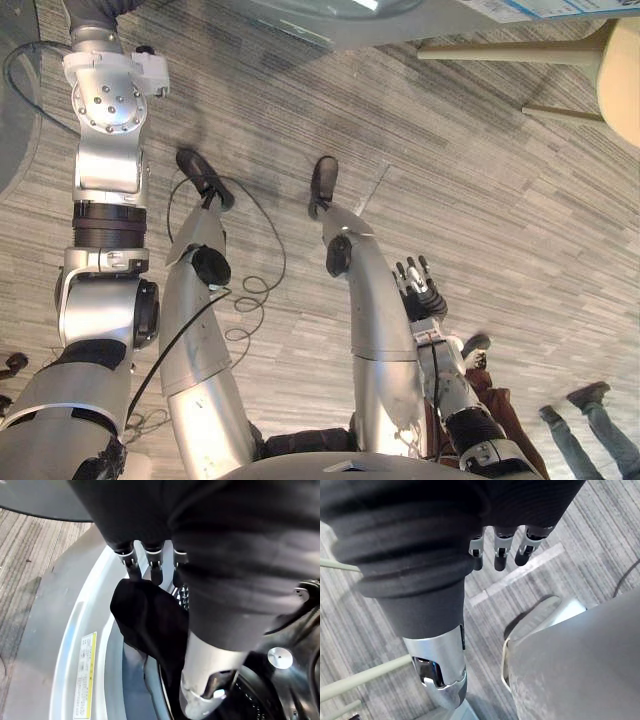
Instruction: Pick up the laundry basket with both hands and put the clothes into the washing machine.
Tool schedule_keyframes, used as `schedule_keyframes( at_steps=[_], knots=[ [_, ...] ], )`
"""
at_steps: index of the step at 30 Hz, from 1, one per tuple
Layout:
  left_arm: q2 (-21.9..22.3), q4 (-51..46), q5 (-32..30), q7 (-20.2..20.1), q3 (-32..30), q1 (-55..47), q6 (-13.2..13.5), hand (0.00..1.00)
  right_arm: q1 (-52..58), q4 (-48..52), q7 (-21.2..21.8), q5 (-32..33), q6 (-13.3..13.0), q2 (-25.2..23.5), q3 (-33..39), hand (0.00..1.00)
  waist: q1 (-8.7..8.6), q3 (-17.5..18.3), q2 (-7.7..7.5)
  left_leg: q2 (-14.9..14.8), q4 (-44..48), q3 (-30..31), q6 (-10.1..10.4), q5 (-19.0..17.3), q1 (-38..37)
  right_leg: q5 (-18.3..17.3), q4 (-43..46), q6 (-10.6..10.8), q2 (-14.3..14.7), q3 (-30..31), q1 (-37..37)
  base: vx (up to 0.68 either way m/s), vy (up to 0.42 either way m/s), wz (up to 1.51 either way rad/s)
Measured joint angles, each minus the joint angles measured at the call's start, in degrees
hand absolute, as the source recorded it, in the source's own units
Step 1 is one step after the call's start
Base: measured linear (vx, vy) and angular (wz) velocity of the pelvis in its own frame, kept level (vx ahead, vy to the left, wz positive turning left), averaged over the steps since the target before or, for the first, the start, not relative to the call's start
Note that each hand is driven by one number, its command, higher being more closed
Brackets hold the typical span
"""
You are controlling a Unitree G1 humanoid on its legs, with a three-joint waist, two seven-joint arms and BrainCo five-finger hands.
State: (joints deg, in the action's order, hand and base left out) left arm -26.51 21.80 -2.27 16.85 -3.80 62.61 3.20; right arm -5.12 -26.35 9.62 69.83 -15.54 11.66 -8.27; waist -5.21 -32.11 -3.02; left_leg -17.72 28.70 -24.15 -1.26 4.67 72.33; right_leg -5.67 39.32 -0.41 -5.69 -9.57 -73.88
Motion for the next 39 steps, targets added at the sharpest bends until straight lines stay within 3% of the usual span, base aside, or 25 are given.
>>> schedule_keyframes(
  at_steps=[11, 15, 16, 23, 31, 39],
  knots=[
    [0.0, 8.9, 1.9, -0.6, 0.4, 6.9, -0.1, 0.0, -0.6, -1.4, 0.2, 0.1, -0.5, -0.1, -0.2, 0.0, -0.5, 0.0, -0.04, 0.0, -1.3, -0.7, -0.4, 0.7, 0.1, 1.0, -1.6, 0.2, 0.3, 0.1, -0.3, -0.03, -0.043, -0.02],
    [0.0, 14.6, -1.4, -0.6, -0.4, 12.2, -0.7, 0.0, -1.0, -1.7, 0.2, 0.2, -0.5, -0.3, -0.6, 0.0, -0.92, 0.0, -0.18, 0.0, -1.8, -1.6, -0.4, 0.7, 0.1, 2.2, -3.3, 0.6, 0.7, 0.8, -0.3, -0.04, -0.047, -0.1],
    [0.0, 15.8, -2.4, -0.7, -0.7, 13.4, -0.9, 1.0, -1.1, -1.7, 0.2, 0.2, -0.5, -0.4, -0.6, 0.0, -0.99, -0.1, -0.19, -0.1, -1.8, -1.7, -0.4, 0.7, 0.2, 2.4, -3.5, 0.7, 0.8, 0.9, -0.3, -0.05, -0.069, -0.14],
    [-0.1, 20.0, -12.9, -2.2, 0.0, 17.8, -3.3, 1.0, -1.1, -1.7, 0.5, 0.5, -0.5, -0.6, -0.7, 0.0, -1.24, -0.1, -0.27, -0.5, -1.7, -2.2, -0.6, 0.5, 1.1, 2.9, -4.5, 1.2, 1.1, 1.2, -1.1, -0.03, -0.045, -0.06],
    [-3.1, 21.8, -22.9, -2.3, 0.6, 19.1, -4.6, 1.0, -1.2, -1.5, 1.5, 0.7, -0.6, -1.2, -0.8, 0.0, -1.72, -0.1, -0.33, -1.7, 0.3, -2.5, -1.4, -0.1, 2.0, 3.7, -4.4, 0.9, 2.0, 1.7, -1.6, -0.02, -0.048, -0.09],
    [-3.9, 21.4, -28.3, 1.1, 2.2, 19.1, -6.0, 1.0, -1.2, -1.0, 1.7, 0.7, -1.8, -0.7, -1.9, 0.0, -2.0, -0.1, -0.35, -1.7, 0.2, -2.8, -1.2, -0.3, 2.5, 4.0, -5.2, 1.4, 1.9, 1.9, -2.1, -0.02, -0.05, -0.02]
  ],
)
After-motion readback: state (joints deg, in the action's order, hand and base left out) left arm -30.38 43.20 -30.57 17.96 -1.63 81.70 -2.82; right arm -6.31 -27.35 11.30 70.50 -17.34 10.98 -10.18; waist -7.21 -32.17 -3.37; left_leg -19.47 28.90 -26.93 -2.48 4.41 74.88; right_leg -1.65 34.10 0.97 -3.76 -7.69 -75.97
